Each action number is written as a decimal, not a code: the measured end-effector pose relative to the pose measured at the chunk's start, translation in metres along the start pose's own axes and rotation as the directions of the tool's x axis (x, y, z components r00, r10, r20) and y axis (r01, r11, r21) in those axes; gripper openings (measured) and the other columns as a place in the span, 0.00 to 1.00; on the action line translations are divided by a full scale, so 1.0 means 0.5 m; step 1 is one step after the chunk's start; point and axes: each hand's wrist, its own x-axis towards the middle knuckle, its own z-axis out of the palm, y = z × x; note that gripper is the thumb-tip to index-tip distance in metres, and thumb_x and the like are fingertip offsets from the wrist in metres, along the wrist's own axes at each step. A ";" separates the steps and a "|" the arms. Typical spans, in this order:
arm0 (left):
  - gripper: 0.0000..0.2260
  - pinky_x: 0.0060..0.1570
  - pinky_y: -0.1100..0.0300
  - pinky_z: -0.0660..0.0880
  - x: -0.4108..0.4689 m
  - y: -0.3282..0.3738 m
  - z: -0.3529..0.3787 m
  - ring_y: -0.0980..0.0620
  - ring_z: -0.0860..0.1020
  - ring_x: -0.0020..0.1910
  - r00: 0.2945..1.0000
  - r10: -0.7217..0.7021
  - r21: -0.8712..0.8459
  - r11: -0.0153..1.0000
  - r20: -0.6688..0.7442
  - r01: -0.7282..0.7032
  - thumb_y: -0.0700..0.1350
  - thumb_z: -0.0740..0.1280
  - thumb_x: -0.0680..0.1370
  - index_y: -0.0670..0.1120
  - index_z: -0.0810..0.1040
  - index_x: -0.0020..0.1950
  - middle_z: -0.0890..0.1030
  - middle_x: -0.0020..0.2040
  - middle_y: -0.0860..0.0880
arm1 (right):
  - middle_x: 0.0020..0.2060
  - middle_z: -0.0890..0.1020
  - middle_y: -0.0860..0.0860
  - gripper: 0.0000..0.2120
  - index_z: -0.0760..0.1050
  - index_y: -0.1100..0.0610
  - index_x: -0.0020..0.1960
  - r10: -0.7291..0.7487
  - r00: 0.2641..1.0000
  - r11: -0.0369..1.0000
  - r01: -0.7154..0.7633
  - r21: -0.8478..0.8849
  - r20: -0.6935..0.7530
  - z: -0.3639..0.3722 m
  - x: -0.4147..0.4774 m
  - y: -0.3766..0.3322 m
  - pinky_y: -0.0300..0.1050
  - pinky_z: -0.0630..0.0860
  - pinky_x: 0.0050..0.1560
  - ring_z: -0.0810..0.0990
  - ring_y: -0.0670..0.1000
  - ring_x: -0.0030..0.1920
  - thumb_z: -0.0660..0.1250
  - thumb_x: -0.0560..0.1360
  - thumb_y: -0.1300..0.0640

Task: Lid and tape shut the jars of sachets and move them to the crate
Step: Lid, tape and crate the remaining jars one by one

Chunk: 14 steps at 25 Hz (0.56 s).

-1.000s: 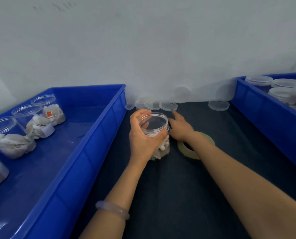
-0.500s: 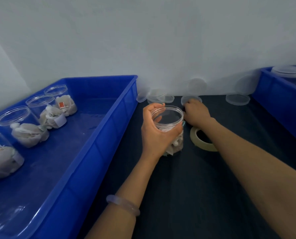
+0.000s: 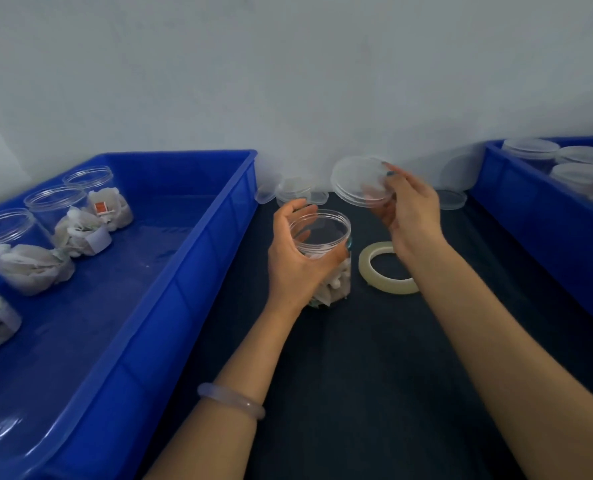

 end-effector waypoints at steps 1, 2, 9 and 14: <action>0.36 0.63 0.59 0.75 -0.002 0.003 0.002 0.60 0.76 0.64 1.000 0.000 -0.003 1.000 0.002 0.000 0.55 0.79 0.65 0.57 0.67 0.69 0.77 0.63 0.60 | 0.45 0.86 0.50 0.09 0.81 0.55 0.51 0.049 0.996 0.999 -0.049 -0.003 0.075 0.010 -0.021 -0.014 0.36 0.79 0.32 0.86 0.49 0.40 0.64 0.80 0.65; 0.36 0.60 0.63 0.75 -0.004 0.005 0.004 0.61 0.77 0.63 1.000 0.002 -0.006 1.000 0.001 -0.002 0.55 0.80 0.65 0.59 0.66 0.69 0.77 0.62 0.63 | 0.42 0.86 0.49 0.10 0.82 0.56 0.51 0.065 0.988 0.994 -0.051 -0.100 0.141 0.018 -0.041 -0.020 0.36 0.78 0.32 0.86 0.48 0.38 0.64 0.80 0.65; 0.43 0.57 0.71 0.73 -0.019 0.020 0.014 0.62 0.75 0.65 0.999 0.034 -0.072 0.997 0.028 -0.032 0.56 0.81 0.64 0.54 0.64 0.74 0.75 0.65 0.65 | 0.41 0.84 0.41 0.12 0.83 0.45 0.56 -0.305 0.893 0.467 0.444 -0.765 0.331 0.019 -0.105 -0.014 0.39 0.72 0.34 0.80 0.42 0.38 0.62 0.79 0.52; 0.37 0.54 0.72 0.73 -0.028 0.024 0.019 0.64 0.77 0.60 0.999 0.022 -0.081 0.997 0.048 -0.018 0.58 0.76 0.67 0.50 0.67 0.71 0.75 0.59 0.70 | 0.48 0.83 0.44 0.12 0.82 0.52 0.59 -0.060 0.947 0.616 0.285 -0.734 0.317 0.006 -0.090 -0.001 0.37 0.75 0.43 0.81 0.45 0.50 0.63 0.80 0.55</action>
